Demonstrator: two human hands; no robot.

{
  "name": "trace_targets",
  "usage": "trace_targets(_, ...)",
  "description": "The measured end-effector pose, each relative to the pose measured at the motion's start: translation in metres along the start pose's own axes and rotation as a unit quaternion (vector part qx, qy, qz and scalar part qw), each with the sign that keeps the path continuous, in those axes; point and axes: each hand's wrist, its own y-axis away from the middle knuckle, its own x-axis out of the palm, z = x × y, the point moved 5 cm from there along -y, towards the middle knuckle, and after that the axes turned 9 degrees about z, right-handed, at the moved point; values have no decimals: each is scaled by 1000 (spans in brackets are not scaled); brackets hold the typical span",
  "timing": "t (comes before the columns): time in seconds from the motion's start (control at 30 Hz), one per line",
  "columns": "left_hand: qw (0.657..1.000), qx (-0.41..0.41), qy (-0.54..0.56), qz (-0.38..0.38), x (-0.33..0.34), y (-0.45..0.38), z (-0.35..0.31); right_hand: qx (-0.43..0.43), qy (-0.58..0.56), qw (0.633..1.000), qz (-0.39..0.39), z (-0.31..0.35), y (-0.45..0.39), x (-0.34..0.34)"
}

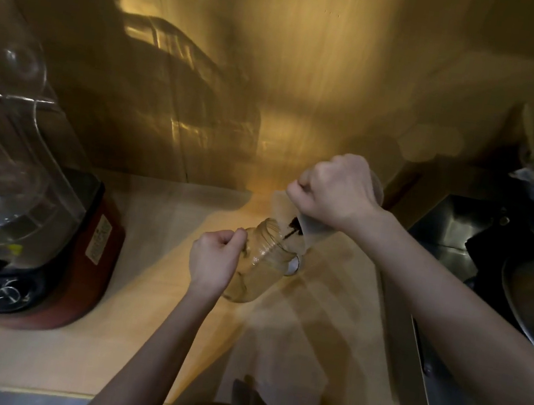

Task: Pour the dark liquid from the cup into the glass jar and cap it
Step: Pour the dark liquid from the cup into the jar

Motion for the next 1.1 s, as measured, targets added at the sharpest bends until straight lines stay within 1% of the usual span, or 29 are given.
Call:
trace_targets(0.2,1000,2,7,-6,4,0,-2,7,0,1000,12,-3,-2,0)
trace_targets(0.37,1000,-6,-14,-19,6,-2,-5,24,12,999,28,-3,-7,0)
trace_targets(0.47,999,-10,-33,-31,6,-1,-8,23,11,999,26,-3,-9,0)
trace_targets(0.6,999,-14,-23,-29,7,-2,-7,19,28,999,39,-3,-13,1)
trace_targets(0.87,999,-25,-17,-26,12,-5,-7,-2,59,995,79,3,-21,3)
trace_targets(1.1,999,-28,-10,-32,12,-8,-7,-3,53,996,67,2,-23,0)
